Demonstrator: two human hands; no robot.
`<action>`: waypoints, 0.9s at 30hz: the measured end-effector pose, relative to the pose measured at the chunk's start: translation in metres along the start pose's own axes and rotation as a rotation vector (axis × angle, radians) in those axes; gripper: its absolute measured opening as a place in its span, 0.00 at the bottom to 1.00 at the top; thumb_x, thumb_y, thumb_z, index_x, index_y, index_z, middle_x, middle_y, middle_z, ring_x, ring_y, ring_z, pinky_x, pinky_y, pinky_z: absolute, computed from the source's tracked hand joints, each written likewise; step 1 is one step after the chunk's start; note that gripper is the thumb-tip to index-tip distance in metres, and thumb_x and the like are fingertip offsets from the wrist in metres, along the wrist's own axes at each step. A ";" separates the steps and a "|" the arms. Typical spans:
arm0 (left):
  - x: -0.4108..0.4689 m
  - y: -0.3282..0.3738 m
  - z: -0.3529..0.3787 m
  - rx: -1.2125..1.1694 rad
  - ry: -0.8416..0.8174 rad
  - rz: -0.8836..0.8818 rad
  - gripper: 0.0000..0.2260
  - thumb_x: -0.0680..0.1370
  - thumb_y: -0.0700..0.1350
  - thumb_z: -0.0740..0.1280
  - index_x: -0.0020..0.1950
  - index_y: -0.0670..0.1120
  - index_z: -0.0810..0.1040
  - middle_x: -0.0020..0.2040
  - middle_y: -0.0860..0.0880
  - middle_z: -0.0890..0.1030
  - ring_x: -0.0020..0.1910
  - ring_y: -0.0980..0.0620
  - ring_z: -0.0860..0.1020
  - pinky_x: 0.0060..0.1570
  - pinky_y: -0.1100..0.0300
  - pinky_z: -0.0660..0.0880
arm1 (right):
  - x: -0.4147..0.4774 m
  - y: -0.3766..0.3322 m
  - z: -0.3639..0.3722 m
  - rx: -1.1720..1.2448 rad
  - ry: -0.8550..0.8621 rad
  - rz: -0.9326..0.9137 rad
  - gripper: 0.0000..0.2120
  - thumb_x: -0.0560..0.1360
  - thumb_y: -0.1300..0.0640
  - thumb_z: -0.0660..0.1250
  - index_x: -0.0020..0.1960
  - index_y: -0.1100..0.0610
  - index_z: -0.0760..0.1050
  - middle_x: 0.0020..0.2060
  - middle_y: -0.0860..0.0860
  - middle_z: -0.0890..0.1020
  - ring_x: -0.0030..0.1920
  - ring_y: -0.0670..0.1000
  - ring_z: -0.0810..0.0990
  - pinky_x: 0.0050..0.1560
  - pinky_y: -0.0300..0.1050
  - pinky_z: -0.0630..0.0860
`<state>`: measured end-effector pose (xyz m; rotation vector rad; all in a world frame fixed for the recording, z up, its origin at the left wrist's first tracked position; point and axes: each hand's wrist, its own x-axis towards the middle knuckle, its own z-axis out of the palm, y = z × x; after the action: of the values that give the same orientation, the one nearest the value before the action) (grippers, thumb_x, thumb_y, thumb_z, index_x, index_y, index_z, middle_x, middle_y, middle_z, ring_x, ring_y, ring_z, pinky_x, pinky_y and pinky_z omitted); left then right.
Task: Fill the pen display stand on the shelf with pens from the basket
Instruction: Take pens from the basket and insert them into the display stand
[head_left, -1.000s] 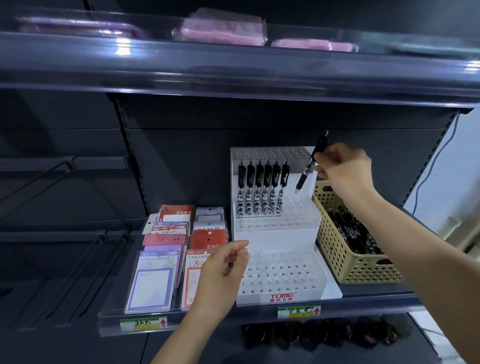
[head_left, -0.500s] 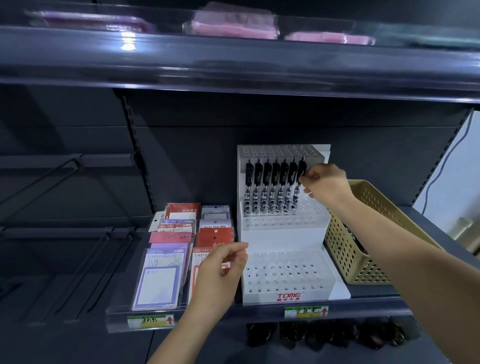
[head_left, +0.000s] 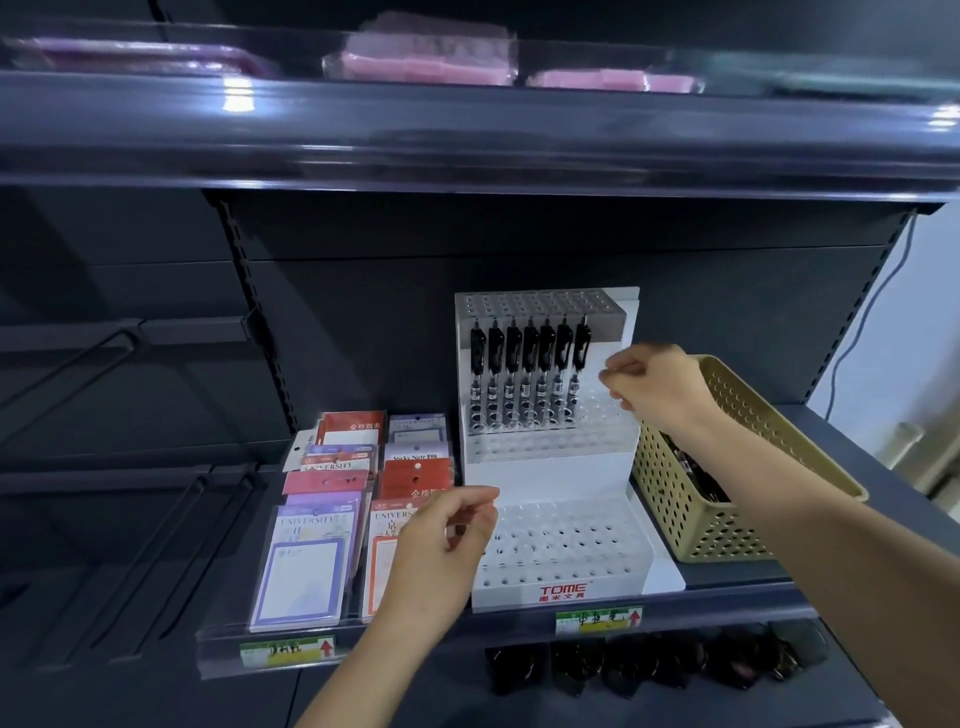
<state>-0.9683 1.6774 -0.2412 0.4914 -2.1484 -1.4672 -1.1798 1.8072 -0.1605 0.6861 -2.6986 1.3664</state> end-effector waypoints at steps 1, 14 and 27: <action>0.000 0.001 0.003 0.001 -0.010 0.004 0.10 0.77 0.42 0.66 0.47 0.59 0.77 0.49 0.58 0.80 0.46 0.67 0.75 0.42 0.75 0.70 | -0.005 0.007 -0.007 -0.048 0.000 -0.015 0.09 0.74 0.58 0.68 0.53 0.60 0.80 0.43 0.52 0.82 0.44 0.51 0.81 0.50 0.46 0.78; -0.008 0.039 0.083 0.196 -0.247 0.232 0.07 0.78 0.46 0.64 0.53 0.59 0.76 0.50 0.62 0.75 0.50 0.63 0.75 0.53 0.67 0.73 | -0.077 0.112 -0.089 -0.584 -0.389 0.040 0.12 0.78 0.46 0.62 0.54 0.51 0.78 0.44 0.47 0.82 0.40 0.46 0.79 0.42 0.42 0.75; 0.029 0.071 0.170 0.616 -0.299 0.296 0.16 0.81 0.51 0.59 0.65 0.46 0.73 0.56 0.48 0.78 0.54 0.51 0.76 0.53 0.60 0.71 | -0.075 0.114 -0.112 -0.410 -0.457 -0.003 0.09 0.76 0.55 0.65 0.53 0.50 0.82 0.43 0.40 0.81 0.45 0.38 0.78 0.45 0.28 0.72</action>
<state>-1.0915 1.8159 -0.2205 0.1417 -2.7678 -0.7367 -1.1760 1.9800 -0.1959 1.0547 -3.1676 0.6678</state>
